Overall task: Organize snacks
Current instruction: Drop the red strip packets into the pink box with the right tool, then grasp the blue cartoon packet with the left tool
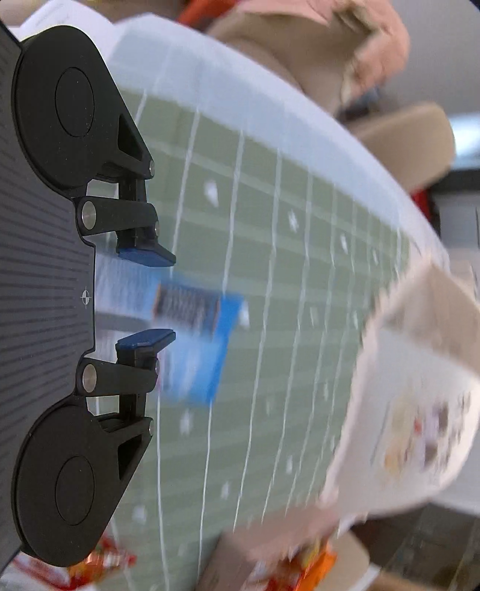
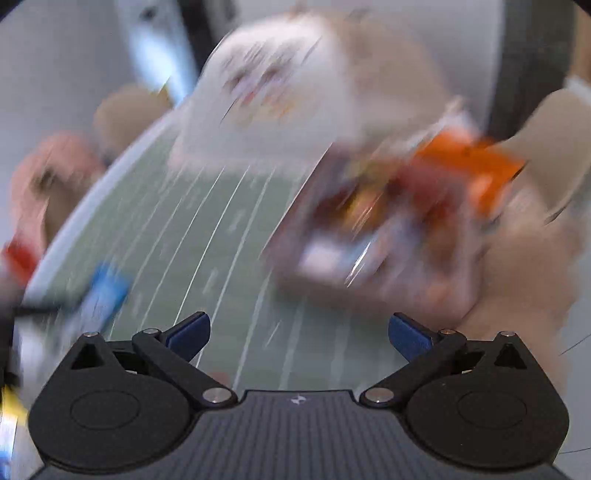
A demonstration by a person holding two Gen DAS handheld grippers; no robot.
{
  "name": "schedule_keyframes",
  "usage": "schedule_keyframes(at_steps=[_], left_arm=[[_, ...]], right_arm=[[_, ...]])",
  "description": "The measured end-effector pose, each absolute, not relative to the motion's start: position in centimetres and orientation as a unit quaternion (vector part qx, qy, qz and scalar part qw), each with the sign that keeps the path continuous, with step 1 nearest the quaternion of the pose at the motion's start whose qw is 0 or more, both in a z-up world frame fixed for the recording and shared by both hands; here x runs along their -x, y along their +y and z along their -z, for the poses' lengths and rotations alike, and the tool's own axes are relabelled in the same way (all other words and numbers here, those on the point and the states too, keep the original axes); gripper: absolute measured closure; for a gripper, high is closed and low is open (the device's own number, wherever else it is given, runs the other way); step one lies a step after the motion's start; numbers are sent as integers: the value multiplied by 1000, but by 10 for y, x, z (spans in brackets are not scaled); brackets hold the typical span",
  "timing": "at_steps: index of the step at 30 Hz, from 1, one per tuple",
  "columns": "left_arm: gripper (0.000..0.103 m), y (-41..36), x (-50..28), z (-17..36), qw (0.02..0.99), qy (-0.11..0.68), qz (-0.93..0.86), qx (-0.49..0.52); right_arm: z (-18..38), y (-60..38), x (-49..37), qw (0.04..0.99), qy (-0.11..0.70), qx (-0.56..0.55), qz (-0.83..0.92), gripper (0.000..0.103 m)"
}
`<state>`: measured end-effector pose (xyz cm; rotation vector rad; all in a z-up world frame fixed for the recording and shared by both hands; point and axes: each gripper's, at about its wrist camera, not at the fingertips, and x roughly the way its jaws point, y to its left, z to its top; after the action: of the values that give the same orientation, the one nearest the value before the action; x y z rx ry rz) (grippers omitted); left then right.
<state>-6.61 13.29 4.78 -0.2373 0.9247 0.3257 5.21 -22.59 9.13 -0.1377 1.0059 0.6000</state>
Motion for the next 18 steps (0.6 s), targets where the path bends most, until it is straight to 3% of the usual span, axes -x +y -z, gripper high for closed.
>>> schedule_keyframes(at_steps=[6, 12, 18], left_arm=[[61, 134, 66, -38, 883, 434, -137, 119], [61, 93, 54, -35, 887, 447, -62, 101], [61, 51, 53, -31, 875, 465, -4, 136]], right_arm=[[-27, -209, 7, 781, 540, 46, -312, 1], [-20, -183, 39, 820, 482, 134, -277, 5], [-22, -194, 17, 841, 487, 90, -219, 6]])
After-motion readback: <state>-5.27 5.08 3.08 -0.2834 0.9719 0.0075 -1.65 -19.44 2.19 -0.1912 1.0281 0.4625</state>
